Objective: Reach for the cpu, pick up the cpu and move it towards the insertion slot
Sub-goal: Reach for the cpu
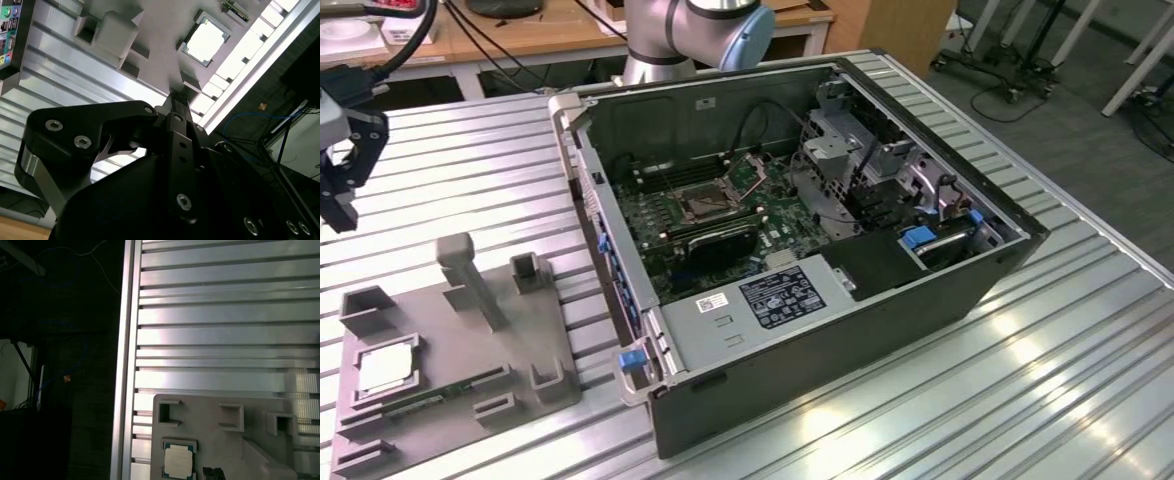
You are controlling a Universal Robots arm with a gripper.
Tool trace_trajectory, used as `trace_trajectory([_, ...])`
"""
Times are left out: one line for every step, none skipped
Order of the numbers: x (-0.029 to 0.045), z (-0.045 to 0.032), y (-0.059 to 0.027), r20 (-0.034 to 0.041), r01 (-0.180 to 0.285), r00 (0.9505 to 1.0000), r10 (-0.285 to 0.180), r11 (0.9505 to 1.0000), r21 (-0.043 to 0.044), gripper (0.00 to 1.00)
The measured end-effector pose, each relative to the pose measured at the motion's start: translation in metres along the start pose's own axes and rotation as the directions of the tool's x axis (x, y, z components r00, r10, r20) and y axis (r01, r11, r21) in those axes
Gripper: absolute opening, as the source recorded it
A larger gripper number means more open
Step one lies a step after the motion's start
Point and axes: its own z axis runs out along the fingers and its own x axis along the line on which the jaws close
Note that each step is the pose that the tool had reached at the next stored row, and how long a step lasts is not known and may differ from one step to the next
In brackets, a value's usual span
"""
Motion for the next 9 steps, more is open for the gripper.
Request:
trace_trajectory([0.0010, 0.0004, -0.0006, 0.0000, 0.000, 1.0000, 0.000, 1.0000, 0.0000, 0.11])
trace_trajectory([0.0020, 0.0007, -0.0012, -0.0002, 0.000, 1.0000, 0.000, 1.0000, 0.0001, 0.11])
trace_trajectory([0.0029, 0.0011, -0.0016, -0.0001, 0.000, 1.0000, 0.000, 1.0000, 0.0001, 0.11])
trace_trajectory([0.0036, 0.0014, -0.0018, -0.0001, 0.000, 1.0000, 0.000, 1.0000, 0.0001, 0.11])
trace_trajectory([0.0037, 0.0015, -0.0018, -0.0001, 0.000, 1.0000, 0.000, 1.0000, 0.0000, 0.11])
trace_trajectory([0.0038, 0.0015, -0.0018, -0.0001, 0.000, 1.0000, 0.000, 1.0000, 0.0000, 0.11])
trace_trajectory([0.0038, 0.0015, -0.0018, -0.0001, 0.000, 1.0000, 0.000, 1.0000, 0.0001, 0.11])
trace_trajectory([0.0038, 0.0015, -0.0018, -0.0001, 0.000, 1.0000, 0.000, 1.0000, 0.0001, 0.11])
trace_trajectory([0.0038, 0.0016, -0.0018, -0.0001, 0.000, 1.0000, 0.000, 1.0000, 0.0000, 0.11])
